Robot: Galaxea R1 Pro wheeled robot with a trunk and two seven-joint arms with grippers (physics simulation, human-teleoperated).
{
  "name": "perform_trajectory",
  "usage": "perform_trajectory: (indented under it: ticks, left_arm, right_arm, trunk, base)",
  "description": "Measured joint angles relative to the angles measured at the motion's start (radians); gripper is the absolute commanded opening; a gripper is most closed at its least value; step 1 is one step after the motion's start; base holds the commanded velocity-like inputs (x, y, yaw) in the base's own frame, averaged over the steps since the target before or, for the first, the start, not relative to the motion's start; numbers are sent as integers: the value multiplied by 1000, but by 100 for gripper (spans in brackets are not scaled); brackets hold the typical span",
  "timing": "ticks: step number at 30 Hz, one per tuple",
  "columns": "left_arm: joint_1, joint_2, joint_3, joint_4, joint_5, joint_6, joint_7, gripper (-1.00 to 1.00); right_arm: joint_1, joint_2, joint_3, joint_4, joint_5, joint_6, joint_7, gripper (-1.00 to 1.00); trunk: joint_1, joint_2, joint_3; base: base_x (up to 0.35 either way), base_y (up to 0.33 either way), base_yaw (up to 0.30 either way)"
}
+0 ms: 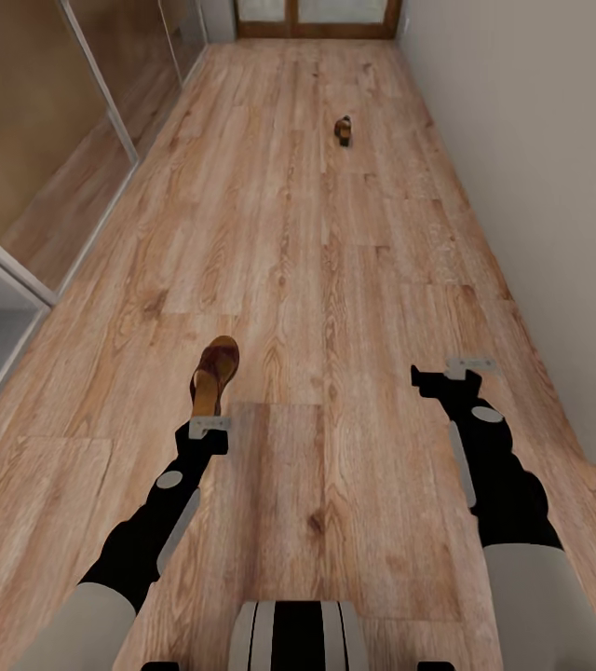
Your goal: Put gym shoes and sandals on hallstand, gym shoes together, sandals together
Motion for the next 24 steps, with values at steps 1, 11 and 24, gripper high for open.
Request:
perform_trajectory:
  ticks: [1, 11, 24]
  left_arm:
    - [0, 0, 0, 0, 0, 0, 0, -100]
    - [0, -4, 0, 0, 0, 6, 0, -100]
    - [0, -5, 0, 0, 2, 6, 1, -100]
  right_arm:
    - [0, 0, 8, 0, 0, 0, -1, 100]
    - [1, 0, 51, 0, 1, 0, -4, 100]
    - [1, 0, 52, 1, -1, 0, -3, 100]
  trunk:
    - [0, 0, 5]
    - [-5, 3, 60]
    - [-11, 6, 125]
  base:
    - [0, 0, 0]
    - [0, 0, 0]
    - [0, 0, 0]
